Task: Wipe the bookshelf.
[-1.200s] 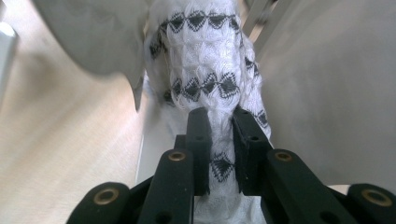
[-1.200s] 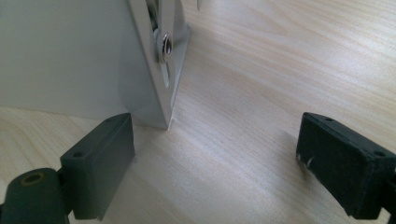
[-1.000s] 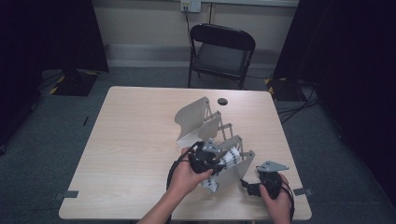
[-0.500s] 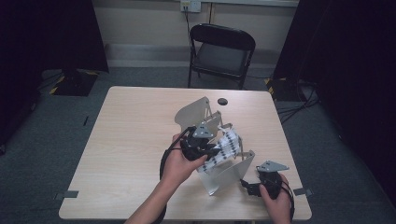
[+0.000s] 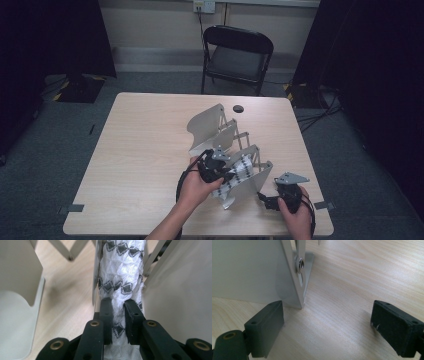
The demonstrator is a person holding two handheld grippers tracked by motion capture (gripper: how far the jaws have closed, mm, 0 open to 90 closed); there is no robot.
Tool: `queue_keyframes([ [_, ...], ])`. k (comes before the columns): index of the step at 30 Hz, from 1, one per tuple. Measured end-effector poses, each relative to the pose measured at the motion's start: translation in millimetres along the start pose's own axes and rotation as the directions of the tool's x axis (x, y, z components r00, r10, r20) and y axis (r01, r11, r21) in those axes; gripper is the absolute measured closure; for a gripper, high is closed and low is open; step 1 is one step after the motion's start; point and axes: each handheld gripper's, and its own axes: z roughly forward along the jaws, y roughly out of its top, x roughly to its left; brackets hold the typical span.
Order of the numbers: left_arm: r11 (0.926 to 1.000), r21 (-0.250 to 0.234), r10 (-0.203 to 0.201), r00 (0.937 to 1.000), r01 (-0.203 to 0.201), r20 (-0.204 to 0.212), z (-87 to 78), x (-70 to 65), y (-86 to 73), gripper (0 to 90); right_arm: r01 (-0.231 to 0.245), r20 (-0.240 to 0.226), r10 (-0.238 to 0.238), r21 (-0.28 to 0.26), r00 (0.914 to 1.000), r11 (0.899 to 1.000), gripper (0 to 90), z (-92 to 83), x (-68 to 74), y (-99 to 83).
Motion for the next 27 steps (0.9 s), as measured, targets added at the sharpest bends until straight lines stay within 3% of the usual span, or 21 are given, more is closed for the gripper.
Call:
queue_keyframes([
  [6,0.9989,0.037,-0.028,0.9996,0.028,-0.001,16.9,3.8,-15.4,78.1,0.0,0.0,0.0,0.0,1.0,1.0,10.9,0.0,0.0,0.0],
  [16,0.9945,0.099,-0.033,0.9992,0.035,-0.023,29.3,5.0,-33.9,77.7,0.0,0.0,0.0,0.0,1.0,1.0,10.8,0.0,0.0,0.0],
  [27,0.9932,0.109,-0.037,0.9991,0.04,-0.021,14.5,8.3,-41.4,77.8,0.0,-0.001,0.0,-0.001,1.0,1.0,10.9,0.2,-0.1,0.1],
])
